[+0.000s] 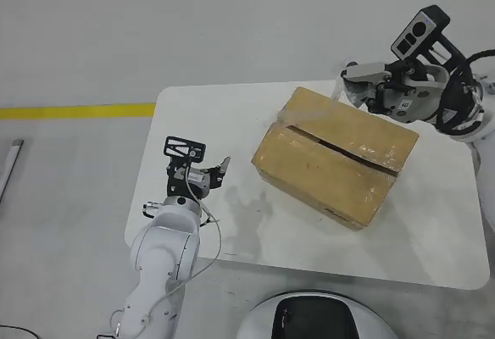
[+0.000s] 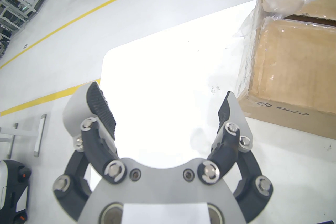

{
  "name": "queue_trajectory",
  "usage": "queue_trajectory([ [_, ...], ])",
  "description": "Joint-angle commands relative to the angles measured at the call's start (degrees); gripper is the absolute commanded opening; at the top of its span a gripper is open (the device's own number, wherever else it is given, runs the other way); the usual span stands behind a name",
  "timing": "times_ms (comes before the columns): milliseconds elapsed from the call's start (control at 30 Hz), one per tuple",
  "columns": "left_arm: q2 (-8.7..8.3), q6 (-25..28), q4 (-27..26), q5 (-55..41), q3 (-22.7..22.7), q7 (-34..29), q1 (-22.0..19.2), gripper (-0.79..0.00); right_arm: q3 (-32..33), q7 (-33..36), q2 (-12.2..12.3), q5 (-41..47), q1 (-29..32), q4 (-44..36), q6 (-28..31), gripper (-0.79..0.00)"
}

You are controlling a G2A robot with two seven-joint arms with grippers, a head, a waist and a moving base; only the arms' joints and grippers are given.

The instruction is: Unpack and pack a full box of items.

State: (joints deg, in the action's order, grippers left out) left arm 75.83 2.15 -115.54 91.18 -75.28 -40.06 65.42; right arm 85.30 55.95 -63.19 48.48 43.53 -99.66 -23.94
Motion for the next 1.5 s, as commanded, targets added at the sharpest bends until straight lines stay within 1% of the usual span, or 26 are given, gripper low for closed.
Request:
queue_trajectory([
  [0, 0.02, 0.3, -0.2, -0.2, 0.0, 0.1, 0.1, 0.0, 2.1, 0.6, 0.4, 0.1, 3.3, -1.9, -1.3, -0.785],
  [133, 0.09, 0.5, -0.7, -1.1, 0.0, 0.2, 0.1, 0.0, 5.6, 1.9, 1.4, -2.0, 8.3, -5.6, -2.9, -0.785],
  [333, 0.18, 1.3, -1.1, -2.8, 0.2, 0.4, -0.2, 0.0, 9.1, 2.6, 2.3, -3.7, 14.0, -8.1, -3.5, -0.785],
  [500, 0.18, 1.3, -1.1, -2.8, 0.2, 0.4, -0.2, 0.0, 9.8, 4.1, 2.9, -6.1, 15.8, -7.3, -3.0, -0.785],
  [600, 0.18, 1.3, -1.1, -2.8, 0.2, 0.4, -0.2, 0.0, 10.1, 4.4, 3.2, -6.0, 16.7, -6.9, -2.6, -0.785],
  [700, 0.22, 0.9, -1.2, -3.8, 0.1, 2.6, 0.7, 0.0, 10.3, 4.4, 3.4, -5.7, 17.3, -6.9, -2.5, -0.785],
  [733, 0.28, 0.8, -1.4, -4.2, 0.2, 3.4, 0.5, -0.135, 10.4, 4.3, 3.5, -5.7, 17.5, -7.0, -2.5, -0.785],
  [767, 0.35, 0.8, -1.4, -4.8, 0.5, 4.0, 0.2, -0.406, 10.4, 4.3, 3.6, -5.6, 17.6, -7.1, -2.5, -0.785],
  [800, 0.44, 0.8, -1.4, -5.3, 1.0, 4.7, -0.2, -0.536, 10.5, 4.3, 3.7, -5.8, 17.7, -7.2, -2.5, -0.785],
  [833, 0.53, 0.8, -1.3, -5.6, 1.5, 5.4, -0.8, -0.785, 10.6, 4.3, 3.8, -5.7, 17.8, -7.2, -2.6, -0.785],
  [967, 1.14, 0.3, 0.3, -7.7, 4.8, 7.7, -3.8, -0.785, 11.4, 4.4, 4.1, -5.6, 18.1, -7.0, -2.7, -0.785],
  [1133, 1.92, -0.9, 4.3, -8.1, 8.6, 9.4, -7.4, -0.785, 12.4, 5.1, 4.7, -6.6, 19.4, -7.1, -2.8, -0.785],
  [1300, 1.92, -0.9, 4.3, -8.1, 8.6, 9.4, -7.4, -0.785, 13.4, 6.8, 5.4, -8.5, 20.7, -7.2, -2.9, -0.785],
  [1467, 1.92, -0.9, 4.3, -8.1, 8.6, 9.4, -7.4, -0.785, 13.7, 7.2, 5.8, -8.2, 21.7, -7.0, -2.4, -0.785],
])
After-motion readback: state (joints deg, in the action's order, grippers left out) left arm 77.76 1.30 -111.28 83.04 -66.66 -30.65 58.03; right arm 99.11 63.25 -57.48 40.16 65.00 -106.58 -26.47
